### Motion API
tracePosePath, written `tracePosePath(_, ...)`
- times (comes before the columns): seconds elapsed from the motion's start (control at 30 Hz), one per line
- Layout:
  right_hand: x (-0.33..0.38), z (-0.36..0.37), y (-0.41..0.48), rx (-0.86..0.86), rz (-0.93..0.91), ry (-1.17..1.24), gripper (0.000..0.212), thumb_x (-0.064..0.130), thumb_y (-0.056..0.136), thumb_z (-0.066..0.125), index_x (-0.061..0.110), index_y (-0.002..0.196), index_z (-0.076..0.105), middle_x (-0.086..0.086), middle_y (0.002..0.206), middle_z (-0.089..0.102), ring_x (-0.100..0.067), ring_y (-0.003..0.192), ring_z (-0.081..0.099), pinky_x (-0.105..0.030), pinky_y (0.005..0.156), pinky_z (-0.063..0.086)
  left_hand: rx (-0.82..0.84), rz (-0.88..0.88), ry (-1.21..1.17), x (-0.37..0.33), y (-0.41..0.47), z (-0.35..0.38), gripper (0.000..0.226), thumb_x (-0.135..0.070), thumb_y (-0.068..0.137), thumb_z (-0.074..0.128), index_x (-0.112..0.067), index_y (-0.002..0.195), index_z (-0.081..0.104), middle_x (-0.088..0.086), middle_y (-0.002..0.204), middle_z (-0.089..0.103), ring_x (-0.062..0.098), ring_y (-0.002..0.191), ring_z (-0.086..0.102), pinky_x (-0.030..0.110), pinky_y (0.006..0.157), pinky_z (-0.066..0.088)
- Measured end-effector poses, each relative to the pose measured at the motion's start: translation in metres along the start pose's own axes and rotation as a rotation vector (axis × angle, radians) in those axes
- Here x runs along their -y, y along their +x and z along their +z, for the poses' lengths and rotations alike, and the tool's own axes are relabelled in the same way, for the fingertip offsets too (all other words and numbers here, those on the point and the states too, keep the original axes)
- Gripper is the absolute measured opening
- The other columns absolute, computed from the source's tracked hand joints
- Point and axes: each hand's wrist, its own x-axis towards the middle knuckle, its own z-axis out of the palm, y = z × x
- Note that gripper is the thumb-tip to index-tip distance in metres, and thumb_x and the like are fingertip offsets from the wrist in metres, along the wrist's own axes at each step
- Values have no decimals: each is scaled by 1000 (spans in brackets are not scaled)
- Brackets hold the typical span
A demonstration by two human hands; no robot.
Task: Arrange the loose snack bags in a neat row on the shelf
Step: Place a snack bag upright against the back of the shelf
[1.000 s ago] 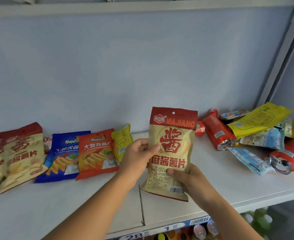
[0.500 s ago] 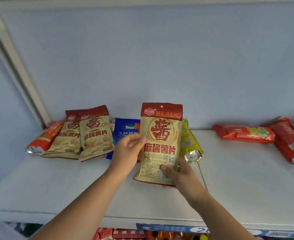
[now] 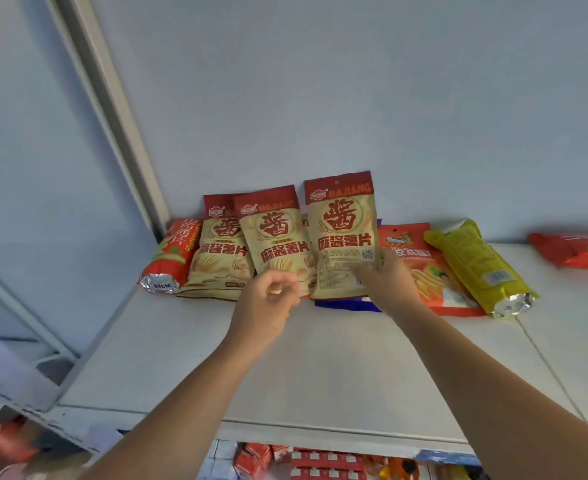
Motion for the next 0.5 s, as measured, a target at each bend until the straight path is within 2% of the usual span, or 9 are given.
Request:
tracePosePath(0.07,-5,2,10,-16,29,-163,28,43,91,69,32,113,55,11,100,70,-19,96,70,-43,77,62,12,9,3,4,-1,-2,6,-29,95,66,-32,98,69,-19,88,74,18,87,75,54,83,60)
tracePosePath(0.13,-12,2,14,-40,23,-280,39,62,80,64,38,110,54,12,102,70,-25,105,67,-52,85,61,36,21,15,6,-3,-3,10,-26,94,64,-35,94,69,-14,90,74,16,88,74,53,84,60)
tracePosePath(0.2,-9,0,8,-92,8,-322,63,72,79,57,33,128,55,6,120,68,-30,121,61,-56,96,55,63,36,30,6,-2,-3,12,-26,94,63,-37,91,68,-14,97,73,9,89,73,49,85,60)
tracePosePath(0.27,-2,-4,-3,-145,-6,-338,72,64,90,57,22,148,48,-2,144,58,-30,138,48,-57,110,45,77,64,33,3,2,0,11,-27,95,64,-37,90,68,-15,98,72,7,91,73,46,85,61)
tracePosePath(0.33,-3,-13,-13,-169,-41,-342,69,57,95,57,19,151,45,-3,152,52,-27,143,43,-55,115,41,89,108,33,-2,6,7,11,-28,94,64,-38,91,68,-14,96,73,6,93,71,40,85,61)
tracePosePath(0.4,-10,-26,-22,-183,-72,-349,63,51,96,60,20,148,48,-2,149,53,-26,140,45,-51,113,43,122,155,25,-10,8,21,11,-26,94,64,-37,93,68,-13,93,73,6,93,70,35,84,60)
tracePosePath(0.5,-24,-56,-36,-227,-106,-326,49,39,95,65,19,138,56,-2,134,59,-24,129,52,-44,104,48,183,217,13,-25,4,51,8,-26,94,65,-33,95,69,-12,94,72,9,94,69,33,84,59)
